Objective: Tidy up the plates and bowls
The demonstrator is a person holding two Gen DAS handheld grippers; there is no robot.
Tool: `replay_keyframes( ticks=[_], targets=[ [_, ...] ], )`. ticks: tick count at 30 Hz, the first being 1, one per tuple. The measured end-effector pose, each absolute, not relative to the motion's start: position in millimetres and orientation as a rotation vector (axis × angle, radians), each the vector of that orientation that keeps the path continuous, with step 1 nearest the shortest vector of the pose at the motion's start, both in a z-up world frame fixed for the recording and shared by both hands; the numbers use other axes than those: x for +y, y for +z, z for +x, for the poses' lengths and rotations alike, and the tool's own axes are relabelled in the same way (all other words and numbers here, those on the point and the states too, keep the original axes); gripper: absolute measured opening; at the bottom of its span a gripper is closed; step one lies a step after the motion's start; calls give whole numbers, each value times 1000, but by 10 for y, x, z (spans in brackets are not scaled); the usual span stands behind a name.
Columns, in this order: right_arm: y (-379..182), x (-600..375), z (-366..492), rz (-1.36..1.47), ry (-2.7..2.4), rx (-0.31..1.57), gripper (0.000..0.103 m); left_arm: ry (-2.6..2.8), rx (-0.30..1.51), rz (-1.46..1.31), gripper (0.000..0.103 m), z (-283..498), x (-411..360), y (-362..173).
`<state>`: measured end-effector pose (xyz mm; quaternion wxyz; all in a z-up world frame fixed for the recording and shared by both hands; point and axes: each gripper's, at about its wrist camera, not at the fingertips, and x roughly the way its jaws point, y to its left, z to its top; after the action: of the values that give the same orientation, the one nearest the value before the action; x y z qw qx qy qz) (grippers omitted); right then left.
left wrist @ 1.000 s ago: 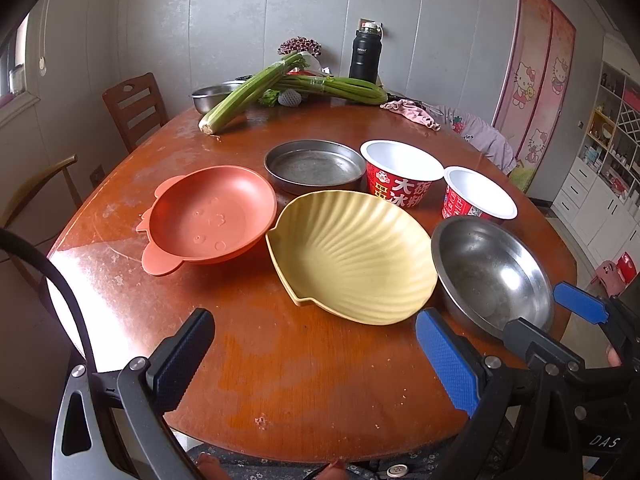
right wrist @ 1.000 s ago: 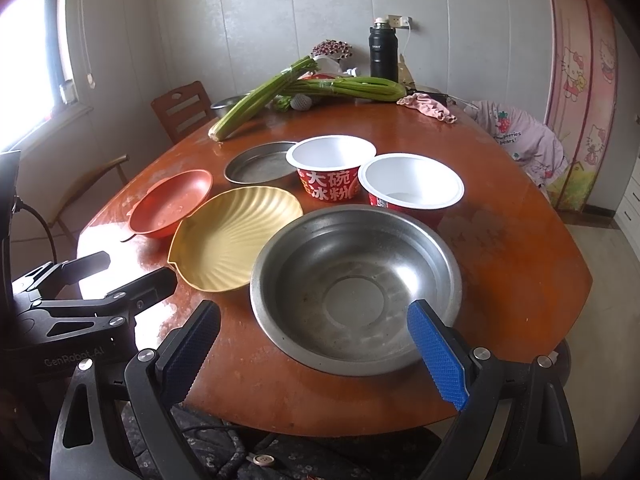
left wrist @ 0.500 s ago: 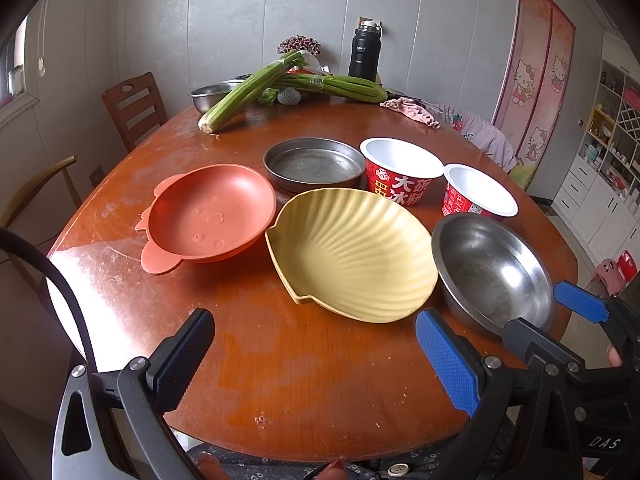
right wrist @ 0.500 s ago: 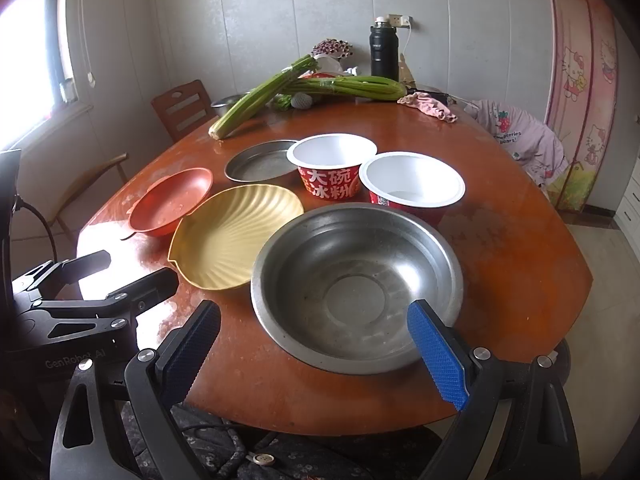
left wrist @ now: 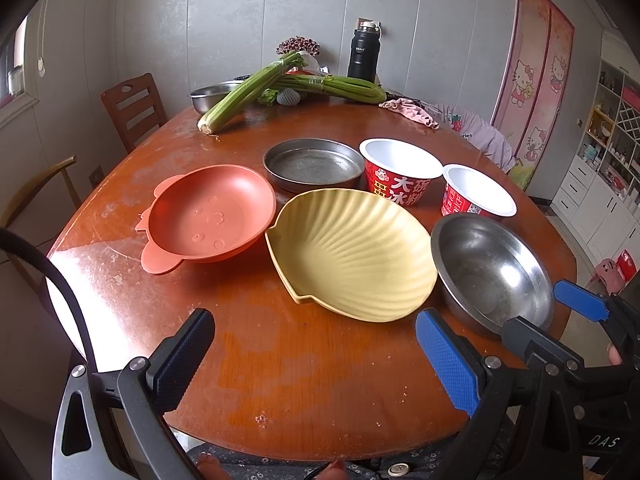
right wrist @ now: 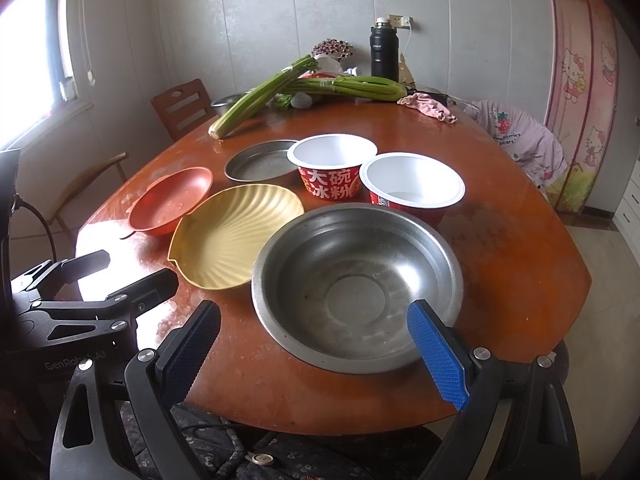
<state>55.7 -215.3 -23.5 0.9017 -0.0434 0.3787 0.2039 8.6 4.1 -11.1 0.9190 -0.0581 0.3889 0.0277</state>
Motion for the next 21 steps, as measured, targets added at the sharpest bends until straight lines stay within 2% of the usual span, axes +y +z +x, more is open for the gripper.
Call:
replay_keyframes(
  ticks=[14, 21],
  targets=[
    [-185, -2135, 567, -102, 411, 771, 95, 52, 790, -135, 101, 102, 95, -83],
    [-57, -1896, 677, -127, 480, 756, 95, 98, 777, -196, 101, 113, 432, -5]
  ],
)
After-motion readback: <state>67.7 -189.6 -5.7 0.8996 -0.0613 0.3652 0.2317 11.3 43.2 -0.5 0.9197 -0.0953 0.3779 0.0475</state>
